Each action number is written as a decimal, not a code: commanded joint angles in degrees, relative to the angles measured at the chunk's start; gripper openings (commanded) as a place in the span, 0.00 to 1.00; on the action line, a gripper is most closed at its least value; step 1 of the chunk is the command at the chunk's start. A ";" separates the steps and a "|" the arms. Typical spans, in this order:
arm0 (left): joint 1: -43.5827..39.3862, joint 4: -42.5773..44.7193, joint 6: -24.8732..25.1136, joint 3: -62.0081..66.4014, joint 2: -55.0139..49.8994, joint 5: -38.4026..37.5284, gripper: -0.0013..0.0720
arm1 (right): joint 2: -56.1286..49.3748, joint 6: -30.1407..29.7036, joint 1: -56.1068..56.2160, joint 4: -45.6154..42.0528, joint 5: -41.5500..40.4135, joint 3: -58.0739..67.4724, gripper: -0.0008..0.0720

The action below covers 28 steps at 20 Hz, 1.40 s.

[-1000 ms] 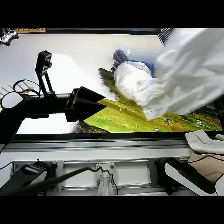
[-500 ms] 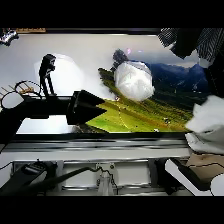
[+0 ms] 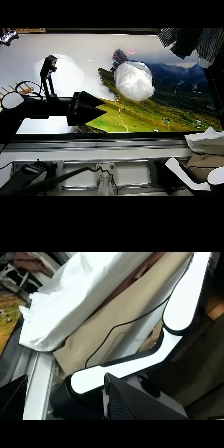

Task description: Fold the clothes and pants, and hang the long-sleeved shirts on hangers.

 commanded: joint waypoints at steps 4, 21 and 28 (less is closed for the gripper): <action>0.04 0.02 -0.44 -0.02 0.02 -0.50 0.69 | -0.15 7.98 -7.10 2.36 -4.31 0.07 0.03; 0.04 0.04 -4.52 -0.02 0.02 -3.89 0.69 | -0.55 8.04 -14.32 8.48 -8.46 -2.54 0.03; 0.07 0.02 -4.50 -0.02 -0.17 -3.85 0.69 | -1.03 7.91 -22.86 18.08 -9.55 -2.45 0.04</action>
